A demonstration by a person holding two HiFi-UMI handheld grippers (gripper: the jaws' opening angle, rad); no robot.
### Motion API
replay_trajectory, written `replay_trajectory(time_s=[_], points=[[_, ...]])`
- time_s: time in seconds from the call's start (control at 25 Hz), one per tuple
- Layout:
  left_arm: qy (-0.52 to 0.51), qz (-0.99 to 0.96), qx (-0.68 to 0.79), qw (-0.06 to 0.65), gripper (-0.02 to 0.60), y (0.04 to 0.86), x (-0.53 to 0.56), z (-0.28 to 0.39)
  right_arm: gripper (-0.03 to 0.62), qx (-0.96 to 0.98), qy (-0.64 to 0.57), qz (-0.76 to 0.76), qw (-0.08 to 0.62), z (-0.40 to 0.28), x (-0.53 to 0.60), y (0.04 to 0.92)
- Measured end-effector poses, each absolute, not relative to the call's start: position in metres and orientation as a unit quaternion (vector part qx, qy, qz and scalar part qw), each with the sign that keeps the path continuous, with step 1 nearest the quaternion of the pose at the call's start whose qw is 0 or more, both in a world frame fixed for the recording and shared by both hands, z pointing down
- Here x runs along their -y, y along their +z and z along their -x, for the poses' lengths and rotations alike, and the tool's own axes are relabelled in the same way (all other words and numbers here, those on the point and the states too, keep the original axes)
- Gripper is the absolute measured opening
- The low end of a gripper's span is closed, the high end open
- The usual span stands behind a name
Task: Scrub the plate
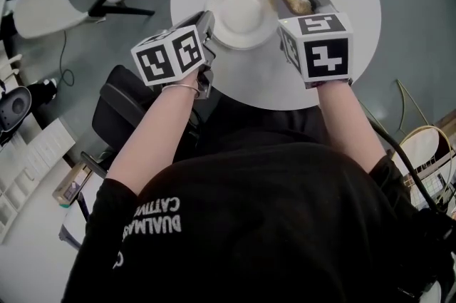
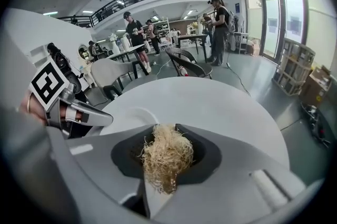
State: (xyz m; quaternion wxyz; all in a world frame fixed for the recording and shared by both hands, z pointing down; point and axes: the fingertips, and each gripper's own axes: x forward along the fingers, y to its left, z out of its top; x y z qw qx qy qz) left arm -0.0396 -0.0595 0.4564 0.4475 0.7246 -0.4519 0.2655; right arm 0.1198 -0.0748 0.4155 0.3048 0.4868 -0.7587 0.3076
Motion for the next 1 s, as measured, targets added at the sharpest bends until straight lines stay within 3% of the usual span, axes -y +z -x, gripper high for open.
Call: replay_trajectory(time_s=[0.16, 0.36, 0.48, 1.0], points=[[0.260, -0.725, 0.460, 0.441, 0.052, 0.456, 0.060, 0.041, 0.098, 0.771, 0.306, -0.488, 0.269, -0.111, 0.081, 0.398], [0.257, -0.724, 0.462, 0.443, 0.051, 0.455, 0.061, 0.042, 0.095, 0.830, 0.357, -0.386, 0.188, -0.032, 0.075, 0.380], [0.260, -0.724, 0.461, 0.443, 0.051, 0.455, 0.059, 0.041, 0.097, 0.834, 0.359, -0.357, 0.220, -0.004, 0.065, 0.393], [0.240, -0.733, 0.460, 0.440, 0.048, 0.453, 0.055, 0.040, 0.095, 0.799, 0.361, -0.366, 0.311, 0.006, 0.054, 0.425]])
